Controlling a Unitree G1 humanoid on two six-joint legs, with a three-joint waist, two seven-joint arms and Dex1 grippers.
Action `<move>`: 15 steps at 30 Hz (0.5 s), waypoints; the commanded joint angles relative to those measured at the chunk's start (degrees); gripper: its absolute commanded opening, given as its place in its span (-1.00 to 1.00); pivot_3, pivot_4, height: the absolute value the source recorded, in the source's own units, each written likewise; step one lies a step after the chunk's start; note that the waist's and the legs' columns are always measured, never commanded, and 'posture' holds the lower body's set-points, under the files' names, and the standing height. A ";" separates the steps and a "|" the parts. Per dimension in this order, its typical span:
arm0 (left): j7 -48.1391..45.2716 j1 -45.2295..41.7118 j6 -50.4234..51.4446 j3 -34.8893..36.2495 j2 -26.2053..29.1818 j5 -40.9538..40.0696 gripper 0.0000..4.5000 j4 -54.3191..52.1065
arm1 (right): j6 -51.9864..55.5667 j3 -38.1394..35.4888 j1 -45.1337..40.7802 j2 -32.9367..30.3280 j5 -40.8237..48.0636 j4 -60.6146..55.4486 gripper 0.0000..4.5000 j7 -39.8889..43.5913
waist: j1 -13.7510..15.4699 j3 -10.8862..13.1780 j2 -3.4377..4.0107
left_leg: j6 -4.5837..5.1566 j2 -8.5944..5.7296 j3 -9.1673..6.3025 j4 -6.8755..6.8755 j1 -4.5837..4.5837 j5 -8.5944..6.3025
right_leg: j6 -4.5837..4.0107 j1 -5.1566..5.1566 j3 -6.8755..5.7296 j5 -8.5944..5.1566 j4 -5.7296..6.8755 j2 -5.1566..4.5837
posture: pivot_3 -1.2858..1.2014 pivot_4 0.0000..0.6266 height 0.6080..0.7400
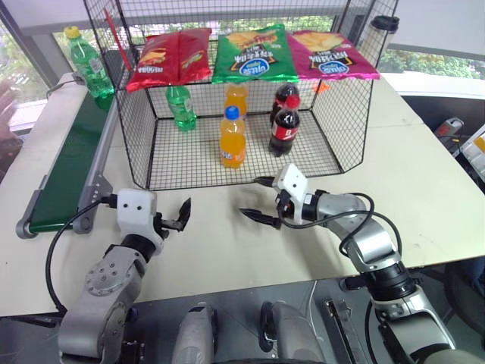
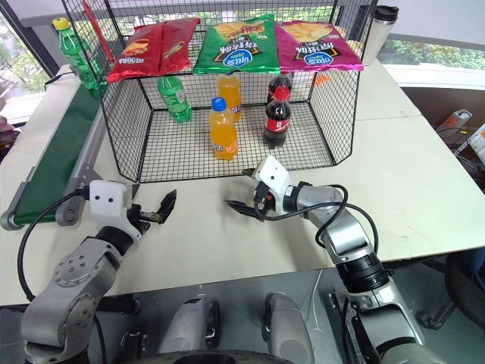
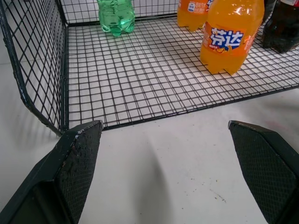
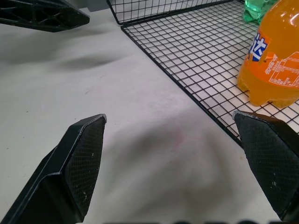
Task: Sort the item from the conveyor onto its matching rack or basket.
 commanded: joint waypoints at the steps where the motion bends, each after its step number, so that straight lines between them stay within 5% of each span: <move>1: 0.31 0.02 -0.58 0.57 0.04 -0.09 0.99 -3.39 | -0.08 -0.60 0.05 -0.58 0.71 -2.73 1.00 0.28 | 0.00 0.00 0.00 | 0.00 0.00 0.00 0.00 0.00 0.00 | 0.00 0.00 0.00 0.00 0.00 0.00 | 0.03 -0.52 1.00; 15: 4.59 2.59 -3.18 7.36 -2.33 2.10 0.99 -5.74 | 1.55 -0.87 0.44 -1.00 2.38 -4.82 1.00 2.07 | -0.01 0.00 0.00 | 0.00 0.00 0.00 0.00 0.00 0.00 | -0.01 0.00 0.00 -0.01 0.00 0.00 | 0.03 -0.52 1.00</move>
